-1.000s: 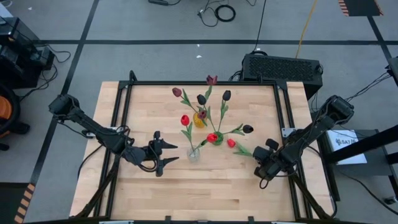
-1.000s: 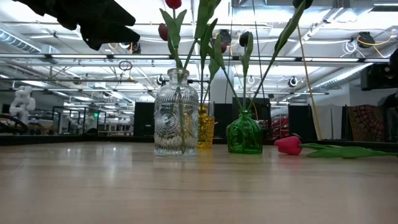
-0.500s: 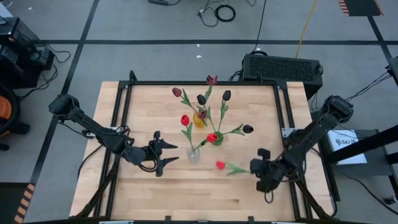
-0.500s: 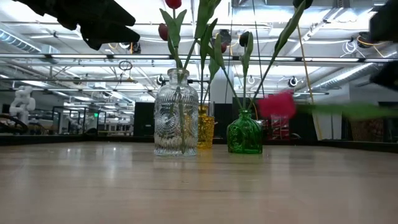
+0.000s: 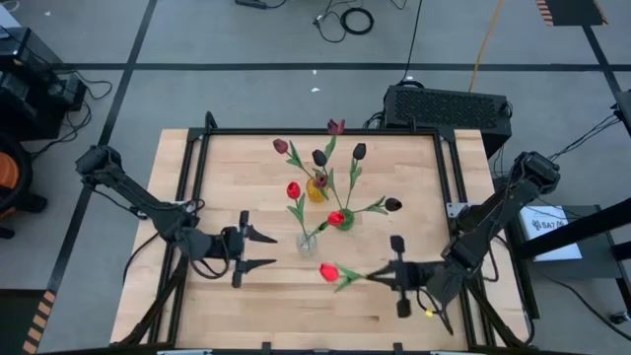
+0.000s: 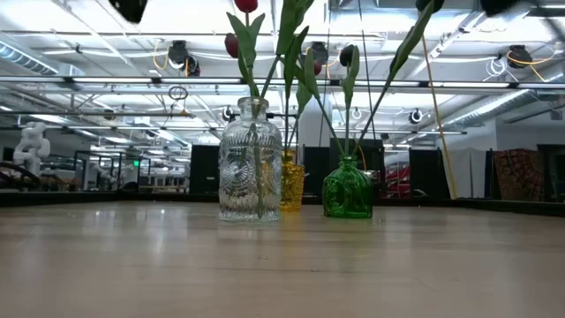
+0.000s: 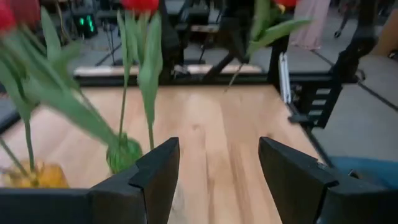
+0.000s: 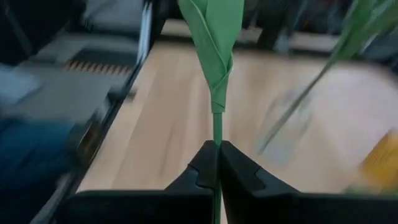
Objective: Sort flowers into vase by color
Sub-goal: Put the orange flower in the transparent flower vase
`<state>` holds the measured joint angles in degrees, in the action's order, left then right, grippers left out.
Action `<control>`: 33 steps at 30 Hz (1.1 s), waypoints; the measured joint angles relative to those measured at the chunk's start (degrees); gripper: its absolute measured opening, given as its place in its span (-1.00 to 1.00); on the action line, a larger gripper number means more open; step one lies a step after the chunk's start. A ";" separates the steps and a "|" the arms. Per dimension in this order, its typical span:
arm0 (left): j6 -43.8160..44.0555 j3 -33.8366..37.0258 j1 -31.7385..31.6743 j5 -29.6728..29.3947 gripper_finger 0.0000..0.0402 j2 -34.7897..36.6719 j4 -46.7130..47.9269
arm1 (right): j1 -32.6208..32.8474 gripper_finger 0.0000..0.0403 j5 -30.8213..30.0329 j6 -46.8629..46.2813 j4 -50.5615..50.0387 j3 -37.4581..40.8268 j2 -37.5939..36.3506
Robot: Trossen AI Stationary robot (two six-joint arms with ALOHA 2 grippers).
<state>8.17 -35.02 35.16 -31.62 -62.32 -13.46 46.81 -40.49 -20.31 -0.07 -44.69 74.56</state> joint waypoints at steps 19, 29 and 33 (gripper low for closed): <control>-19.89 -8.04 -6.05 3.93 0.13 -0.40 -23.10 | -20.93 -1.00 10.56 28.58 49.80 0.01 0.27; -20.35 -28.23 -8.92 5.79 0.13 -14.35 -7.08 | -23.56 -1.00 15.97 28.49 46.21 -5.50 4.84; -21.01 -31.96 -9.37 4.84 0.13 -18.30 -6.39 | -22.98 -1.00 16.69 28.13 42.32 -9.06 6.69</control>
<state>-12.84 -66.98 25.79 -26.78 -80.62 -19.85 23.83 -23.80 7.81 42.25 -53.75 81.26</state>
